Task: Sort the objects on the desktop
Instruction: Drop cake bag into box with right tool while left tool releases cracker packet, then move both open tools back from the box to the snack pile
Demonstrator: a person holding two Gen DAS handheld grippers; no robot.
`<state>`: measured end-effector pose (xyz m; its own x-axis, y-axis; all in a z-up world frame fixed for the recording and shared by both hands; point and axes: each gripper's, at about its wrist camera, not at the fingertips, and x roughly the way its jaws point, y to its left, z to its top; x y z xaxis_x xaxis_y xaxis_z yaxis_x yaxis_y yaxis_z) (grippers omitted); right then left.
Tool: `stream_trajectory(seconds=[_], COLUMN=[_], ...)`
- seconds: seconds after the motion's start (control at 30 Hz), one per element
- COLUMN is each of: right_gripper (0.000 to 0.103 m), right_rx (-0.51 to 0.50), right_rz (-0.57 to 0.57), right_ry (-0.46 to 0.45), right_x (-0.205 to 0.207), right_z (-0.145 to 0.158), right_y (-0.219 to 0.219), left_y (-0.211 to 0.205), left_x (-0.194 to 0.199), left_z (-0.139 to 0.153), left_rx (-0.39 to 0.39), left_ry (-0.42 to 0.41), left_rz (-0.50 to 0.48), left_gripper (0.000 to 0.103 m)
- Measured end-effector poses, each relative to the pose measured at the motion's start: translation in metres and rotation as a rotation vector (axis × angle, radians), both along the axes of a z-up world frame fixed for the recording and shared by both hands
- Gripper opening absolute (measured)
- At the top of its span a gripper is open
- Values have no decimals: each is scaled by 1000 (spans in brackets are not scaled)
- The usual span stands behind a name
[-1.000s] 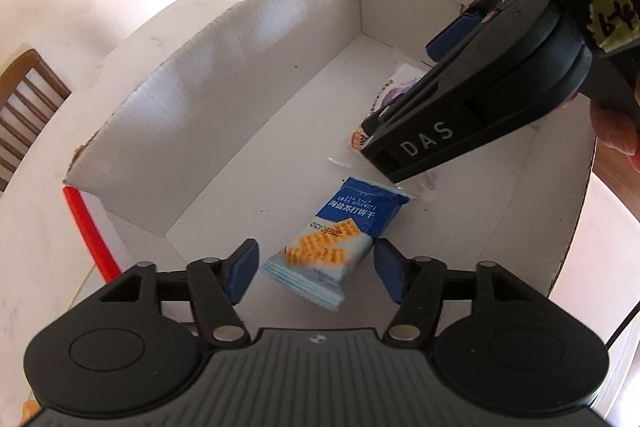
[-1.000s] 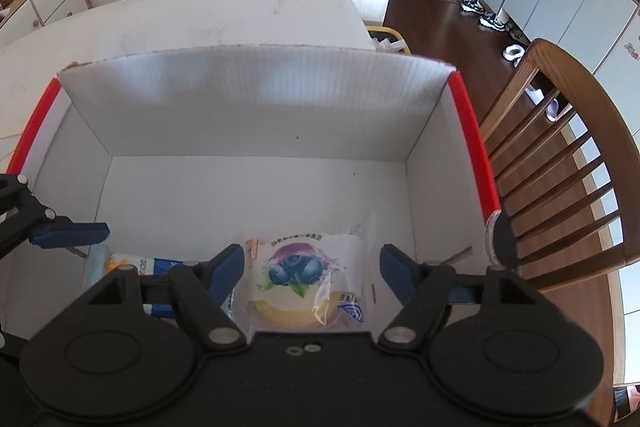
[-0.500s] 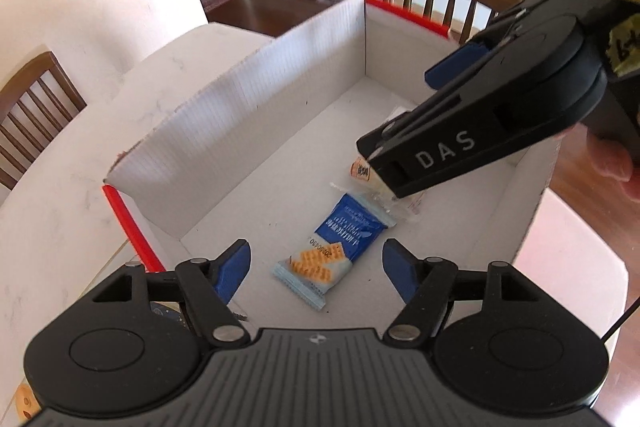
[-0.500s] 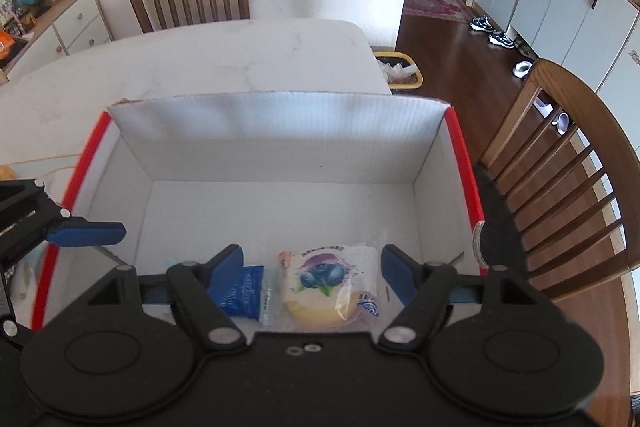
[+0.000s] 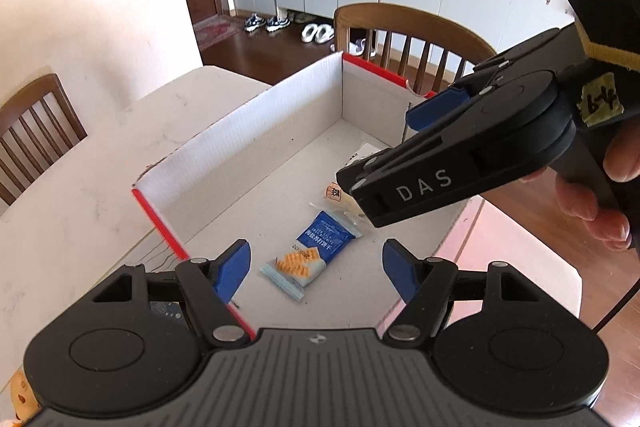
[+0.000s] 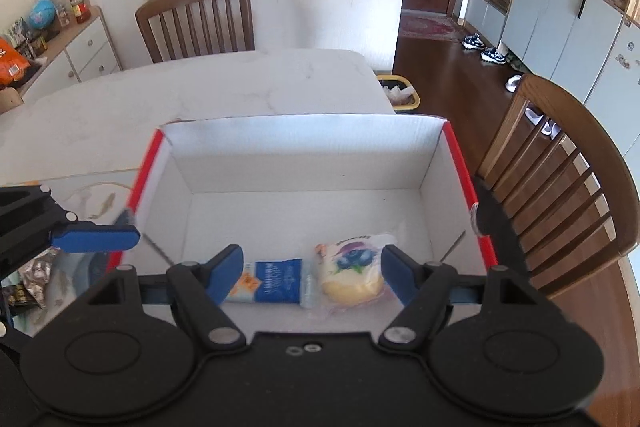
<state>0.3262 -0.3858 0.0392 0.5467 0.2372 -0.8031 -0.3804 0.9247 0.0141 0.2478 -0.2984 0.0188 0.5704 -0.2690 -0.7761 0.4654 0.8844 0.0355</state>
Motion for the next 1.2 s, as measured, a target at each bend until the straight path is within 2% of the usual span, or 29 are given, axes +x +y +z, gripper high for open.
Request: stream_trajectory(seconds=[0.5,0.83,1.07,1.2], right_gripper=[76,76,76,76], right_rx=[22,43,54,62], right_rz=[-7,7,32,50], right_ry=[-84,-124,-152,-165], right_x=[-60,-88,-109,-117], right_z=[22,30,31,30], right_y=[53,97,129,146], left_y=[67,124,168,186], left_x=[-49,-81,-99,-109], left_z=[13,21,23,24], left_rx=[-61,-85,-144,-143], left_ry=[-37,-72,-76,-99], left_rz=[28,89,149,176], left_gripper=[72,72,72,72])
